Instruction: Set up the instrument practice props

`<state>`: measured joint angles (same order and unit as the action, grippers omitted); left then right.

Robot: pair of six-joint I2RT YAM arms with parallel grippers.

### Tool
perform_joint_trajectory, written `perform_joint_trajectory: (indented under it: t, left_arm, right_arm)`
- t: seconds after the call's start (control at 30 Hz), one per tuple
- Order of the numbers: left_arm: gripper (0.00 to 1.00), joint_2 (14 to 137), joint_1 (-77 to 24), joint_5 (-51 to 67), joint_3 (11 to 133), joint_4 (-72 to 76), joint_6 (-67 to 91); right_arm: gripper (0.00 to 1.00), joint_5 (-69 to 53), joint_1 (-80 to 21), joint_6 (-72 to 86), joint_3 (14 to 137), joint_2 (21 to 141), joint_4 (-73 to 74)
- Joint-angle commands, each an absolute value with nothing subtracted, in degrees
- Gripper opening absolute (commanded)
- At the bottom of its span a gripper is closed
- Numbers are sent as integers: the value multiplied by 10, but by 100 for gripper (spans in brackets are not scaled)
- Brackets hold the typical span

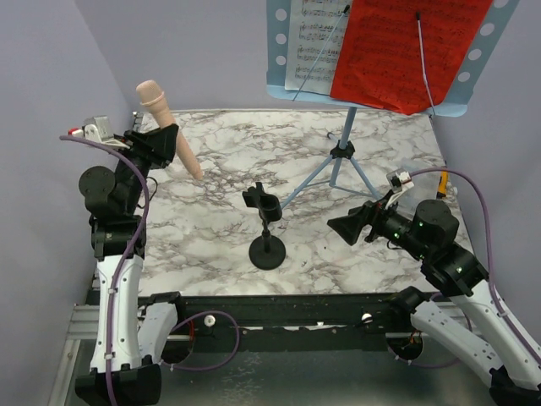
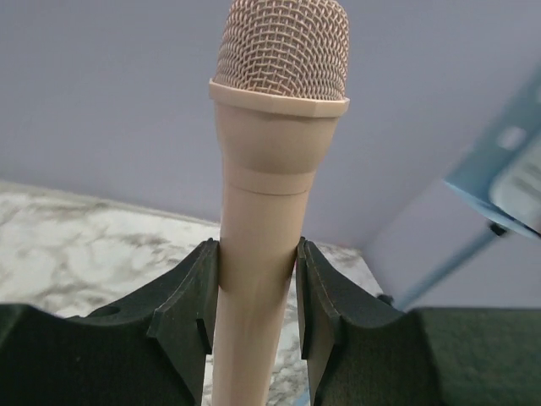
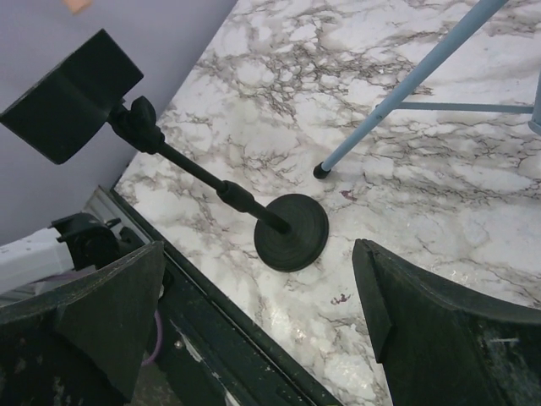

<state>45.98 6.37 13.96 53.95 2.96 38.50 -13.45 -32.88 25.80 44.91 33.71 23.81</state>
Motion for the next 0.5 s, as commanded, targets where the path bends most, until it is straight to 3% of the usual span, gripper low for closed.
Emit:
perform_joint_trajectory:
  t: [0.0, 0.27, 0.47]
  left_arm:
    - [0, 455, 36, 407, 596, 186, 335]
    - [0, 495, -16, 510, 633, 413, 504]
    - [0, 563, -31, 482, 589, 758, 781]
  right_arm:
    - [100, -120, -328, 306, 432, 329, 210]
    - [100, -136, -328, 325, 432, 348, 189]
    - [100, -137, -328, 333, 426, 338, 189]
